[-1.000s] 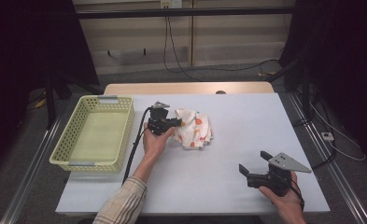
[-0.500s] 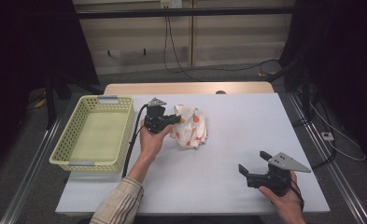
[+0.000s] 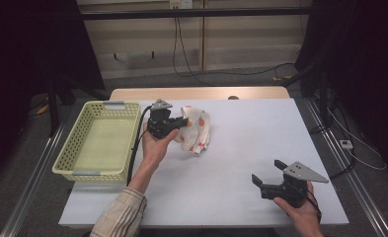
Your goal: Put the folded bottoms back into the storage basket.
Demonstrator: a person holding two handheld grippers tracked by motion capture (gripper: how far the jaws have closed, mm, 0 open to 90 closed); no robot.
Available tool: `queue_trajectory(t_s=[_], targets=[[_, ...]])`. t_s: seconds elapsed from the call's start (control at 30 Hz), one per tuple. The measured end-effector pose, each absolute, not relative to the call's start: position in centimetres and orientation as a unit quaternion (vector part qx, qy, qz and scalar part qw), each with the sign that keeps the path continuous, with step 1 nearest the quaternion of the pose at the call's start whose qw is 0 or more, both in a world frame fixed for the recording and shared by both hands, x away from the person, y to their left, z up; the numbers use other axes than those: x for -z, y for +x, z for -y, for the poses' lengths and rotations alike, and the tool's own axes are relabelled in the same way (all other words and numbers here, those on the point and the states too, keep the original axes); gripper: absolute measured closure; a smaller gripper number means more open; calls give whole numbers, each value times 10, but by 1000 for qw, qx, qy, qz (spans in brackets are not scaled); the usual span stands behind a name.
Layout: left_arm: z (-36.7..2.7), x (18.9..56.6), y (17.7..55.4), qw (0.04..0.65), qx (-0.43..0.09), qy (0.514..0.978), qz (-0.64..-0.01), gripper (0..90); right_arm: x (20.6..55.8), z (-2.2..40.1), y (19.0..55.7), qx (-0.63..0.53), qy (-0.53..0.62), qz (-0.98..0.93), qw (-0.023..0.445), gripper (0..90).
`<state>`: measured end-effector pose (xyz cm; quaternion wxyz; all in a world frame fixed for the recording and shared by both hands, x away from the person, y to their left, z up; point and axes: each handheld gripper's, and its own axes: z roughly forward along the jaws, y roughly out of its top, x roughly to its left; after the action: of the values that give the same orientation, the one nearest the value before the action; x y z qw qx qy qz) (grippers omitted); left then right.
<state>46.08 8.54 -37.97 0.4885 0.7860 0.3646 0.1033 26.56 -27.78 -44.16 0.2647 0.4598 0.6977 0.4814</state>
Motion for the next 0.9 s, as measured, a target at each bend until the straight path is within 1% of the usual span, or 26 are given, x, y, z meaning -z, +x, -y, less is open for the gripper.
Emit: queue_trajectory(t_s=[0.9], targets=[[-105,351,442,496,-136,790,-333,825,441,278,265,-486,456,-697,265,32]])
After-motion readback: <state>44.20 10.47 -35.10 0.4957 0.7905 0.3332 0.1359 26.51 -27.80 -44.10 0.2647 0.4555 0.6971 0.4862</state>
